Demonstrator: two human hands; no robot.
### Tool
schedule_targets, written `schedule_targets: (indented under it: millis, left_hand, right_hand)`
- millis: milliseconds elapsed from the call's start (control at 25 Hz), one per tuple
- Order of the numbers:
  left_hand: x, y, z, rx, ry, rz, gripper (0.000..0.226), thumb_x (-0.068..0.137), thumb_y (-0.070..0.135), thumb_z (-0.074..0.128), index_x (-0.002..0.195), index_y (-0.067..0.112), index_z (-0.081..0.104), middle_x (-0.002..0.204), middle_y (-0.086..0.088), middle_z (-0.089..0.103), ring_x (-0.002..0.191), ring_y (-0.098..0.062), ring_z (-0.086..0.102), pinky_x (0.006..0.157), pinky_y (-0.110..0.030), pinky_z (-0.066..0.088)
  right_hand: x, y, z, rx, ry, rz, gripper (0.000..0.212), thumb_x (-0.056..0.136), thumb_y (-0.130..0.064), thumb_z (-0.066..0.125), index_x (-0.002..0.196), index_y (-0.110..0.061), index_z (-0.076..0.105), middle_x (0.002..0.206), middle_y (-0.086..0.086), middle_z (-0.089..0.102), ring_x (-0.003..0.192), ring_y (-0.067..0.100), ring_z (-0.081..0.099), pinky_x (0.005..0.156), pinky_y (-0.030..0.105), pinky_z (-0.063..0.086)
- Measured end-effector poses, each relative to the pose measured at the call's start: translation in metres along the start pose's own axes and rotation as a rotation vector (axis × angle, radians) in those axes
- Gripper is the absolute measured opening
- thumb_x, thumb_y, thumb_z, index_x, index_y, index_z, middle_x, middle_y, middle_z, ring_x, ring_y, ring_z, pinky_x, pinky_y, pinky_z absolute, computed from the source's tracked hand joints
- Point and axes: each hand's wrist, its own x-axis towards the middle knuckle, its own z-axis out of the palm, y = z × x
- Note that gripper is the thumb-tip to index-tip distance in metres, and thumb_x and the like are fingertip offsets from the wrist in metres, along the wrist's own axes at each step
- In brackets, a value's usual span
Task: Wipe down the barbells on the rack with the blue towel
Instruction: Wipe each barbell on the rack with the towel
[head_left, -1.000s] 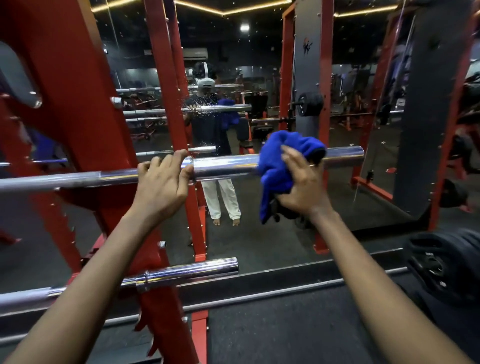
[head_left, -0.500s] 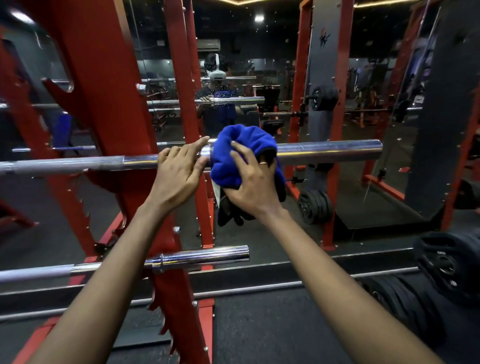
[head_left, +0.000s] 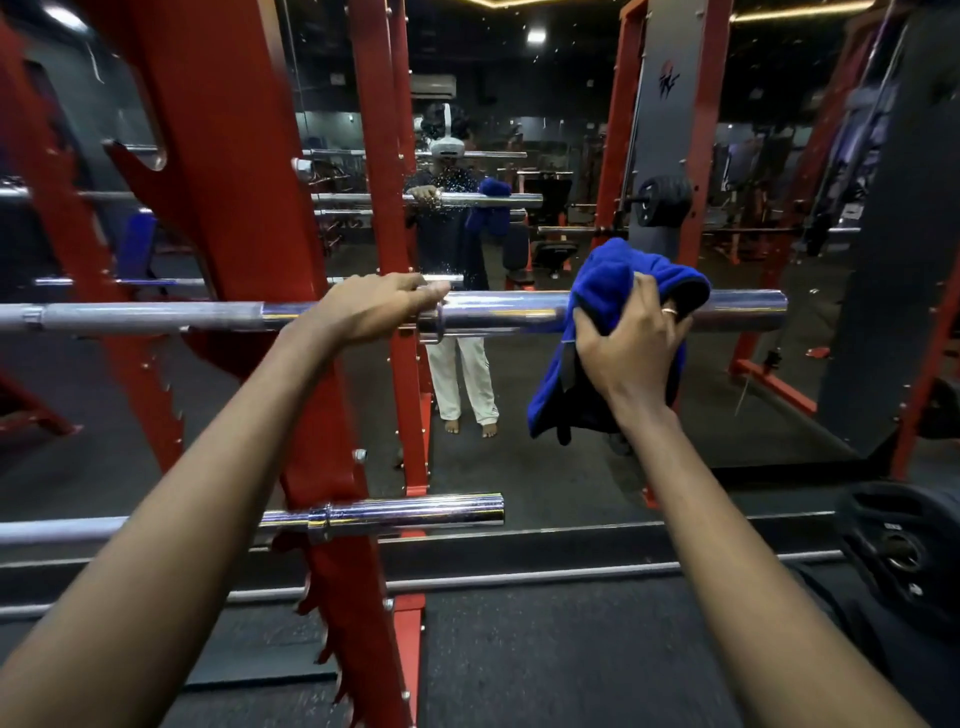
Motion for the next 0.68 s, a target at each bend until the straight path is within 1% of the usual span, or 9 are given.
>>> schedule_targets:
  millis: [80, 160, 200, 280, 360, 440, 560, 600, 680]
  left_hand:
    - [-0.006, 0.000, 0.006, 0.013, 0.093, 0.012, 0.067, 0.097, 0.073, 0.023, 0.136, 0.030, 0.056, 0.138, -0.006, 0.062, 0.128, -0.032, 0.054, 0.100, -0.042, 0.036]
    - [-0.021, -0.001, 0.025, 0.038, 0.323, 0.110, 0.069, 0.095, 0.071, 0.020, 0.134, 0.026, 0.054, 0.128, -0.004, 0.064, 0.122, -0.028, 0.056, 0.099, -0.041, 0.034]
    - [-0.029, -0.007, 0.038, 0.026, 0.405, 0.161, 0.066, 0.097, 0.067, 0.023, 0.138, 0.024, 0.051, 0.129, -0.003, 0.062, 0.125, -0.026, 0.054, 0.104, -0.040, 0.030]
    - [-0.046, -0.017, 0.058, -0.032, 0.511, 0.236, 0.060, 0.101, 0.055, 0.035, 0.147, 0.017, 0.044, 0.143, -0.004, 0.053, 0.138, -0.022, 0.043, 0.116, -0.039, 0.022]
    - [-0.066, -0.026, 0.078, -0.135, 0.572, 0.280, 0.057, 0.103, 0.042, 0.044, 0.152, 0.013, 0.038, 0.157, -0.003, 0.039, 0.151, -0.020, 0.026, 0.125, -0.041, 0.014]
    - [-0.092, -0.040, 0.108, -0.274, 0.600, 0.255, 0.052, 0.104, 0.031, 0.047, 0.152, 0.012, 0.040, 0.160, 0.002, 0.031, 0.153, -0.018, 0.024, 0.124, -0.037, 0.017]
    - [-0.126, -0.080, 0.171, -0.294, 0.503, 0.052, 0.042, 0.103, 0.031, 0.043, 0.140, 0.016, 0.054, 0.147, -0.002, 0.050, 0.140, -0.019, 0.044, 0.116, -0.037, 0.030]
    - [-0.133, -0.097, 0.190, -0.249, 0.435, -0.024, 0.043, 0.102, 0.035, 0.040, 0.136, 0.017, 0.058, 0.142, -0.004, 0.054, 0.137, -0.022, 0.047, 0.113, -0.039, 0.030]
    - [-0.141, -0.130, 0.220, -0.166, 0.299, -0.159, 0.044, 0.098, 0.037, 0.037, 0.128, 0.018, 0.063, 0.134, -0.007, 0.058, 0.133, -0.027, 0.050, 0.110, -0.043, 0.029]
  right_hand:
    - [-0.013, -0.017, 0.009, -0.020, -0.008, -0.096, 0.067, 0.080, -0.052, 0.055, 0.128, -0.004, 0.059, 0.128, 0.009, 0.062, 0.107, 0.040, 0.060, 0.103, 0.056, 0.033]
    - [-0.038, -0.027, 0.021, 0.118, -0.033, -0.225, 0.059, 0.080, -0.032, 0.060, 0.131, -0.004, 0.058, 0.134, 0.009, 0.059, 0.112, 0.036, 0.059, 0.101, 0.053, 0.037]
    - [-0.054, -0.031, 0.028, 0.211, -0.056, -0.264, 0.058, 0.077, -0.020, 0.059, 0.133, -0.004, 0.057, 0.139, 0.009, 0.057, 0.116, 0.035, 0.059, 0.101, 0.053, 0.042]
    - [-0.086, -0.037, 0.041, 0.348, -0.104, -0.287, 0.065, 0.072, -0.004, 0.056, 0.137, -0.004, 0.052, 0.144, 0.010, 0.052, 0.124, 0.038, 0.058, 0.102, 0.054, 0.047]
    - [-0.114, -0.039, 0.052, 0.381, -0.134, -0.284, 0.068, 0.071, -0.001, 0.053, 0.138, -0.005, 0.050, 0.146, 0.008, 0.049, 0.127, 0.038, 0.056, 0.103, 0.053, 0.046]
    - [-0.138, -0.037, 0.062, 0.368, -0.188, -0.260, 0.067, 0.071, -0.005, 0.049, 0.138, -0.007, 0.049, 0.145, 0.006, 0.049, 0.127, 0.038, 0.056, 0.103, 0.052, 0.045]
    - [-0.162, -0.034, 0.079, 0.287, -0.344, -0.173, 0.068, 0.070, -0.010, 0.051, 0.138, -0.004, 0.052, 0.144, 0.010, 0.052, 0.127, 0.039, 0.055, 0.104, 0.054, 0.041]
    - [-0.168, -0.034, 0.087, 0.243, -0.441, -0.151, 0.068, 0.071, -0.012, 0.054, 0.138, -0.002, 0.052, 0.143, 0.012, 0.054, 0.126, 0.041, 0.055, 0.106, 0.054, 0.039]
    - [-0.181, -0.031, 0.105, 0.108, -0.740, -0.116, 0.057, 0.078, -0.022, 0.057, 0.132, -0.005, 0.054, 0.135, 0.014, 0.058, 0.120, 0.043, 0.057, 0.107, 0.054, 0.036]
